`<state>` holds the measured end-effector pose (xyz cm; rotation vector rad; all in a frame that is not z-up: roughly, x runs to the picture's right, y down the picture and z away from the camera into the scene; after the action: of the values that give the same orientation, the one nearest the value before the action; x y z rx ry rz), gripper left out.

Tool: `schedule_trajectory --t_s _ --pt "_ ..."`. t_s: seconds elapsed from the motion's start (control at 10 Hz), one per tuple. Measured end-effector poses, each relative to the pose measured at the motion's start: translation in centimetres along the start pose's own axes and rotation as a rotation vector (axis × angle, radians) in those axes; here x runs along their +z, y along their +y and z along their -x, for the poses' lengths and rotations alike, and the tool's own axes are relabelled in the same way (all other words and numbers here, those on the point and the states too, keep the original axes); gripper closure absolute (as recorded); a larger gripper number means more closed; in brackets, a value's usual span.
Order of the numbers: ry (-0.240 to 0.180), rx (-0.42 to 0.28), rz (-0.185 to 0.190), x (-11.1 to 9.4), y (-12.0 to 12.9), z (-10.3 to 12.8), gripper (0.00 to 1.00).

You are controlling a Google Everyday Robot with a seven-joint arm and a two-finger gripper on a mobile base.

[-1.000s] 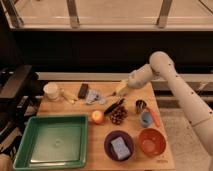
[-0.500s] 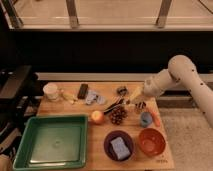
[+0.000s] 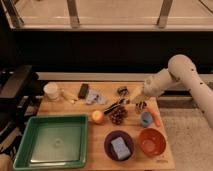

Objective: Place fork in red bowl

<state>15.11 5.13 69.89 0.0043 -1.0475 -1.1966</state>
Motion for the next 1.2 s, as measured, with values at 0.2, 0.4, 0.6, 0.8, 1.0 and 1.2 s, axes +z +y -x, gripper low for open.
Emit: schedule_trajectory --t_s 0.2,0.4,0.6,0.8,1.0,1.2 --pt "-0.009 -0.021 -0.004 -0.2 -0.1 -0.1 1.00" --pt "0.001 -0.017 0.000 -1.5 0.3 2.2 1.00" --pt "0.029 0.000 0.016 -2.9 0.6 5.1 1.00" --pt "0.078 0.043 0.054 -4.5 1.6 8.8 1.00" --pt "0.143 0.099 0.089 -6.4 3.2 11.4 1.00" --pt "0.219 0.163 0.109 -8.2 5.2 13.5 1.00"
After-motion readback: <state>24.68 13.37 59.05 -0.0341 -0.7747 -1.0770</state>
